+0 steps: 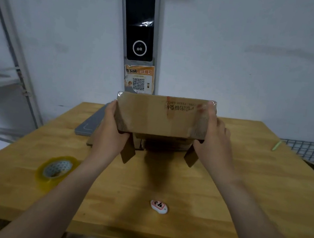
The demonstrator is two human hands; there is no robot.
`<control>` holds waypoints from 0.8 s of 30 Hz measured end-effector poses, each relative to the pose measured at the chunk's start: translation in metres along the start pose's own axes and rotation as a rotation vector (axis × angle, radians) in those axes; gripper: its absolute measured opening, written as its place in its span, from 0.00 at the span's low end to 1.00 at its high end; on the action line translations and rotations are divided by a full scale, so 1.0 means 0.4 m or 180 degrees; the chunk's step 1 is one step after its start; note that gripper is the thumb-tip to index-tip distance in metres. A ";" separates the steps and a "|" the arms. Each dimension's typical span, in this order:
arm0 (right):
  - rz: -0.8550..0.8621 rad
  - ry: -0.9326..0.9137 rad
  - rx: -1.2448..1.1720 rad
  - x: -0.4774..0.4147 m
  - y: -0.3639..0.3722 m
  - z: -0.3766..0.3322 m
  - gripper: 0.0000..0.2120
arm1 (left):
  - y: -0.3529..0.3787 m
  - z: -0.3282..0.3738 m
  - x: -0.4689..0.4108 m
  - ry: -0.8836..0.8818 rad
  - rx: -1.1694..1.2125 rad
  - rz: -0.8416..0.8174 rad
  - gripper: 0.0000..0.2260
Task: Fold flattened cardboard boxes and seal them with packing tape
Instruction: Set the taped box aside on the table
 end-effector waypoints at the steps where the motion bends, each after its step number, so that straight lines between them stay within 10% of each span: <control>1: 0.0001 0.0047 -0.0078 -0.005 -0.002 0.002 0.55 | -0.003 0.005 -0.009 0.0017 0.0063 0.0028 0.39; 10: 0.0316 0.0309 -0.0483 -0.067 -0.076 -0.035 0.44 | -0.032 0.048 -0.089 0.0024 0.0554 0.0165 0.28; 24: -0.0774 0.0887 -0.1257 0.038 0.128 0.029 0.44 | 0.051 -0.142 -0.057 -0.0779 0.0950 -0.0404 0.32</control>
Point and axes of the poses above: each hand's wrist, its own x-axis away from the middle knuckle, its own y-axis out of the palm, z = x × y, the point moved 8 cm from there along -x, towards the middle knuckle, and after that the axes turned 13 degrees about x, right-handed, at the moved point
